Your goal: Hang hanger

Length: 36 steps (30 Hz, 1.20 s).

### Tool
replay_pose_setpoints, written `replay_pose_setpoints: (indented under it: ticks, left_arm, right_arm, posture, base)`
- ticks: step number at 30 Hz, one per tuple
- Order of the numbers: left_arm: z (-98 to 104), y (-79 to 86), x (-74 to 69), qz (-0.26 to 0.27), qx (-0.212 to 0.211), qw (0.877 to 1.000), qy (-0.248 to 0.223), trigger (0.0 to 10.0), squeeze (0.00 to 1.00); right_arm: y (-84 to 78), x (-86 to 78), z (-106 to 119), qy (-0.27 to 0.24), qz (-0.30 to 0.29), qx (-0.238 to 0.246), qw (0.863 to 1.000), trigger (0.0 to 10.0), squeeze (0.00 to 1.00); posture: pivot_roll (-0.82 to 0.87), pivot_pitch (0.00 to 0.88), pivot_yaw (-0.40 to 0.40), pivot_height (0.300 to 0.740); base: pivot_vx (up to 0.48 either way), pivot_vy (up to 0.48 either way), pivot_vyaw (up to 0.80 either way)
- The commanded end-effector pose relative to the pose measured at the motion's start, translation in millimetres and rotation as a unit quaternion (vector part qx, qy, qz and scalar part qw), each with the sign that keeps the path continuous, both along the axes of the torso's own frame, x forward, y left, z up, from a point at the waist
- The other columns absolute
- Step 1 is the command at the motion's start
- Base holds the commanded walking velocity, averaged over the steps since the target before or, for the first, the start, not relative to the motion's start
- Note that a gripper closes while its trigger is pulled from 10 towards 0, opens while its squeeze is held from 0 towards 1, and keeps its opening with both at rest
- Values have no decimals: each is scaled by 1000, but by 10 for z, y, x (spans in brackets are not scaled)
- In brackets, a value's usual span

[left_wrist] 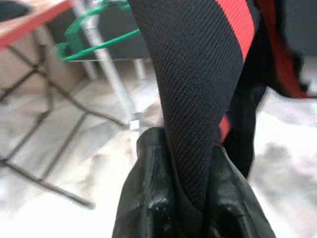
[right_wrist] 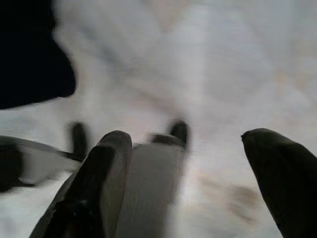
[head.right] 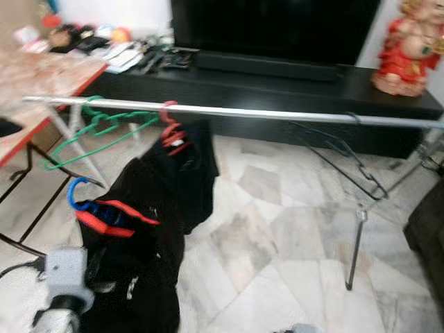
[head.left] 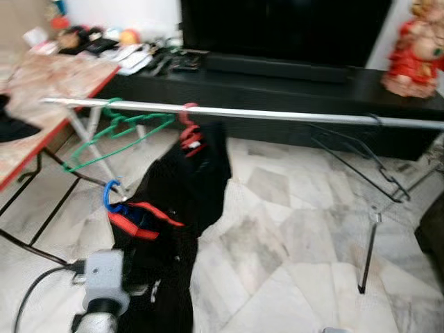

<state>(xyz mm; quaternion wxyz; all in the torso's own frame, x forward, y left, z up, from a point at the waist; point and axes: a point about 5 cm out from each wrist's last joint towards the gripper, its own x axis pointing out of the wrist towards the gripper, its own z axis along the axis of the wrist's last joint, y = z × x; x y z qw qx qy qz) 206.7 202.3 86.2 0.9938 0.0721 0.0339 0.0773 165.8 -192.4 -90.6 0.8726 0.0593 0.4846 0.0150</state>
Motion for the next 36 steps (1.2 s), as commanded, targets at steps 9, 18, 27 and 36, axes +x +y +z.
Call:
replay_pose_setpoints:
  ticks: [9, 18, 27, 36]
  left_arm:
    - [87, -41, 37, -9, -9, 1000, -22, 10000, 0]
    - [88, -49, 39, -11, -8, 1000, -22, 10000, 0]
    - [91, -82, 40, -24, -5, 999, -26, 10000, 0]
    - [89, -79, 29, -25, -3, 999, -24, 10000, 0]
  right_arm:
    - [-79, -81, -23, 12, -11, -6, 1000, 10000, 0]
    - [-87, -78, -21, 13, -13, -7, 1000, 10000, 0]
    - [-87, -79, -22, 17, -9, -6, 1000, 10000, 0]
    - [-82, -79, -23, 19, -4, -6, 1000, 10000, 0]
  posture:
    - [30, 108, 1, 740]
    - [32, 121, -3, 740]
    - [30, 125, -4, 740]
    - [33, 130, -4, 740]
  base:
    - [0, 480, 0]
    - [0, 427, 0]
    - [0, 0, -667]
    - [0, 0, -775]
